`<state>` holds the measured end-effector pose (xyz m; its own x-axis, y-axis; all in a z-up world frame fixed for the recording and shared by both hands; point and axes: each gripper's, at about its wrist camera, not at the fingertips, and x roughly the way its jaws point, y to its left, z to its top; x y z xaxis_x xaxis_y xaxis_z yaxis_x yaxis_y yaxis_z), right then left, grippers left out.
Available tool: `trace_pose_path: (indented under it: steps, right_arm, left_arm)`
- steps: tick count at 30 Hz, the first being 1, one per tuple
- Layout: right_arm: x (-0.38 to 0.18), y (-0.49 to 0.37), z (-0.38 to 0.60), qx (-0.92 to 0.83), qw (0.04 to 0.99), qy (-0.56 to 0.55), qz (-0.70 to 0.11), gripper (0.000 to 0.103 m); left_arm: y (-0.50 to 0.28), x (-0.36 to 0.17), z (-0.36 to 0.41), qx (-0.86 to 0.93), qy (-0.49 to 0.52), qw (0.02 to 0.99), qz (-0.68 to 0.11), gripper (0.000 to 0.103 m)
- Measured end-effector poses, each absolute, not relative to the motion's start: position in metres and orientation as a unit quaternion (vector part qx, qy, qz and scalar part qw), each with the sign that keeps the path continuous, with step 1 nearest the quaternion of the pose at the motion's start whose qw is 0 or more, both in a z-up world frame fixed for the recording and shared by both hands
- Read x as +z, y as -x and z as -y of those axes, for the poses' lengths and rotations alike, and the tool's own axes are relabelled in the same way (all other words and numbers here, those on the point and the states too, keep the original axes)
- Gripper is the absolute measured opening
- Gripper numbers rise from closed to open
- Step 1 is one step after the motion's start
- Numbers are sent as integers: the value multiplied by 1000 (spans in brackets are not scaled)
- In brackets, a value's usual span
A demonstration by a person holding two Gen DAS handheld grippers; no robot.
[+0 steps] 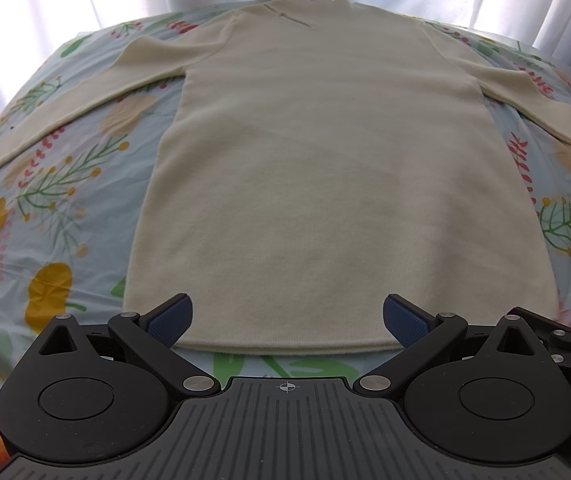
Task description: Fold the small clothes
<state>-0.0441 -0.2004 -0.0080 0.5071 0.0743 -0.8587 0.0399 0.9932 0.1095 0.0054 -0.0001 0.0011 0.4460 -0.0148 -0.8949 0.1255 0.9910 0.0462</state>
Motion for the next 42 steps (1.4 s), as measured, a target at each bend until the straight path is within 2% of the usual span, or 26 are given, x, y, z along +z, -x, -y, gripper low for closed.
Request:
trace_pose_path:
  steps: [42]
  right_arm:
    - [-10, 41, 201, 13, 866, -63, -496, 99]
  left_arm:
    - [-13, -2, 2, -38, -51, 843, -534, 103]
